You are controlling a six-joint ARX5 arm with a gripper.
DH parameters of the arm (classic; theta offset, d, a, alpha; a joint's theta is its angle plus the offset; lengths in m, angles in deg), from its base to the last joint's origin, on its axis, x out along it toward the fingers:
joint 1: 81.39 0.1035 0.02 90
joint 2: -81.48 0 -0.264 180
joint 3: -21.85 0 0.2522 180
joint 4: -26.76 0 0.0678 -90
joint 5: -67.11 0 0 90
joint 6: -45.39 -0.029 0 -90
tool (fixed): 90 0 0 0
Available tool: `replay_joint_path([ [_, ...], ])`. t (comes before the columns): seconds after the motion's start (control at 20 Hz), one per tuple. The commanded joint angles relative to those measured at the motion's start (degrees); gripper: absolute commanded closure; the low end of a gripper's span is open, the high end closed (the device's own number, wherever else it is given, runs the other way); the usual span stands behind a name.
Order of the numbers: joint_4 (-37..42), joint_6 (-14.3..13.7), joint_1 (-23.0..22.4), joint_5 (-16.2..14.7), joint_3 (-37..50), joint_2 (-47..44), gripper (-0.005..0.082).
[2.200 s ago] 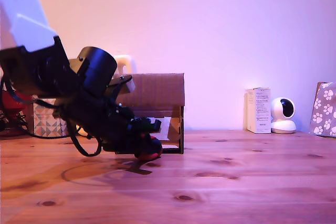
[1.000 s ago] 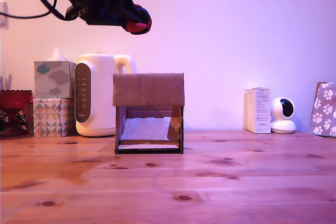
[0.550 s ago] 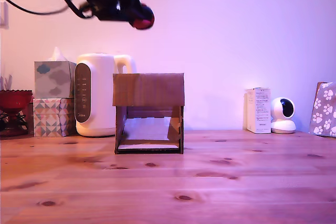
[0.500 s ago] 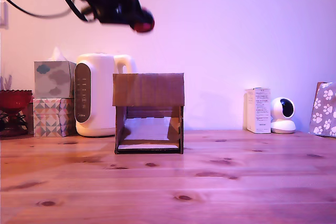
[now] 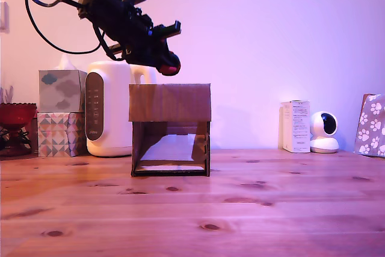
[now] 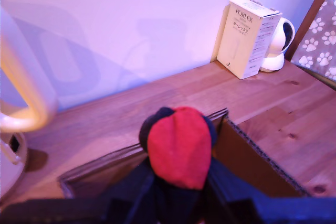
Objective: Drop the footbag into the cardboard dice tower
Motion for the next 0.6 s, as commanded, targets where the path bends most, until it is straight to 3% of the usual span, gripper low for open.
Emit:
replay_joint_path([
  [0.0, 0.5, -2.0, 0.2, -0.1, -0.6, -1.0, 0.0333],
  [0.05, 0.3, -2.3, 0.2, -0.1, -0.7, -1.0, 0.0174],
  [0.1, -0.1, -2.4, 0.2, -0.1, -1.0, -0.9, 0.0071],
  [0.35, -6.3, -3.6, 0.2, -0.4, -3.9, -0.8, 0.0071],
  [0.45, -9.7, -3.8, 0.2, -0.4, -5.4, -0.7, 0.0170],
  [0.5, -11.7, -3.8, 0.2, -0.4, -5.9, -0.2, 0.0276],
  [0.55, -13.5, -3.8, 0.2, -0.4, -6.0, 0.2, 0.0441],
])
